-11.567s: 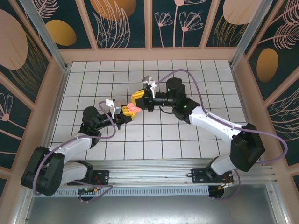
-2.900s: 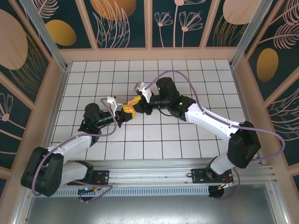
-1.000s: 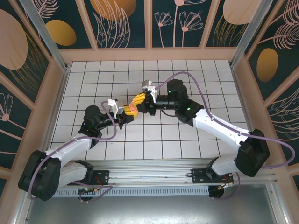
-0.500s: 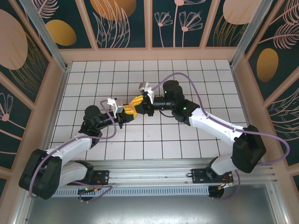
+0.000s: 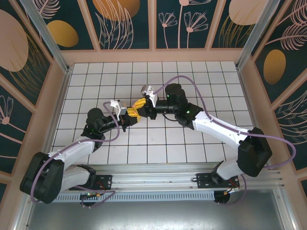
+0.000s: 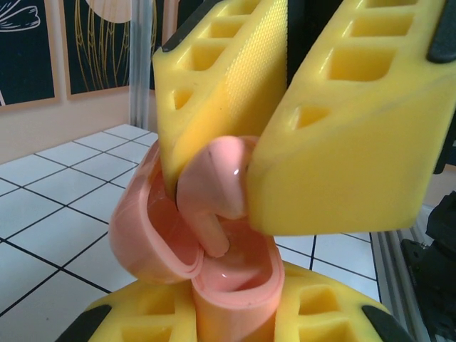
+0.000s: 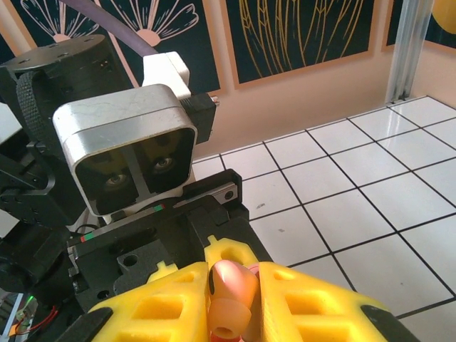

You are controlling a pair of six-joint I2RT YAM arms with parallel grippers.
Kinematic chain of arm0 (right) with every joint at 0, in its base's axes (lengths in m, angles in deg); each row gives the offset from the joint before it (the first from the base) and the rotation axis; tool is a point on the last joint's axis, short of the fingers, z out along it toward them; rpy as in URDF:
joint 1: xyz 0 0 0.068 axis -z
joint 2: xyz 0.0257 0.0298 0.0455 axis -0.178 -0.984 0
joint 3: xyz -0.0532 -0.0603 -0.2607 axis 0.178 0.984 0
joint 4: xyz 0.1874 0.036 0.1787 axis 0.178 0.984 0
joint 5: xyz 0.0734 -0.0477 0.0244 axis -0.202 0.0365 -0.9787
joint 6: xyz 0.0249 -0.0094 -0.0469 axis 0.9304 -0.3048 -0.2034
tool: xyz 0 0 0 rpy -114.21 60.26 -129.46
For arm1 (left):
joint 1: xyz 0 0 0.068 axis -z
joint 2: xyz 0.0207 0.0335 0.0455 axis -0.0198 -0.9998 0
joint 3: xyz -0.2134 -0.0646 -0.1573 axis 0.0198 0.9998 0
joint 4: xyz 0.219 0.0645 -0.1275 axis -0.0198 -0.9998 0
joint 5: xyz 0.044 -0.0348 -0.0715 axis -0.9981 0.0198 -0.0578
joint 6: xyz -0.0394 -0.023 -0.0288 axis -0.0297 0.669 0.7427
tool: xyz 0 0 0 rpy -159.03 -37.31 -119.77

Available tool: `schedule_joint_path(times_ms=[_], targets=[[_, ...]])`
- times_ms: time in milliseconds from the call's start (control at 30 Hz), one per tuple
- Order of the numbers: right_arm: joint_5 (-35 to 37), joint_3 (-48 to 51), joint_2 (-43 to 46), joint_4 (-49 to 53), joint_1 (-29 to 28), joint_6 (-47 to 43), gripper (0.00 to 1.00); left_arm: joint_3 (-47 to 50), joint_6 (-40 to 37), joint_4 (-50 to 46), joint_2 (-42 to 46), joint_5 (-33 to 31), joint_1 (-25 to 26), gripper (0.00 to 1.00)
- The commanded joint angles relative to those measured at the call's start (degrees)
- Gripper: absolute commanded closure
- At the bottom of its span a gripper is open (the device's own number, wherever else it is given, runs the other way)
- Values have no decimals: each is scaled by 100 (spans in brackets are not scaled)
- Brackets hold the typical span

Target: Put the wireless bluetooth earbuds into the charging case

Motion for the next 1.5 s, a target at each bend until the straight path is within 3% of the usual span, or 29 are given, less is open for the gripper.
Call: schedule_joint_path(times_ms=[0, 467, 633, 900, 1000, 1233, 1467], targets=[[215, 176, -84, 353, -110, -125, 79, -242, 121, 689, 60, 83, 27, 90], [301, 485, 258, 206, -92, -4, 79, -207, 142, 770, 54, -13, 29, 90], [-94, 504, 550, -107, 137, 351, 79, -200, -294, 192, 16, -381, 31, 90], [-375, 315, 735, -7, 367, 702, 79, -185, -298, 65, -184, -650, 33, 91], [-219, 200, 744, 452, 553, 1008, 79, -181, -295, -31, -190, -782, 30, 91], [978, 311, 670, 2461, 1062, 1923, 78, -147, -384, -466, -71, -1095, 33, 91], [1793, 813, 108, 3451, 1314, 2624, 77, -133, -440, -648, -1, -1135, 29, 90]])
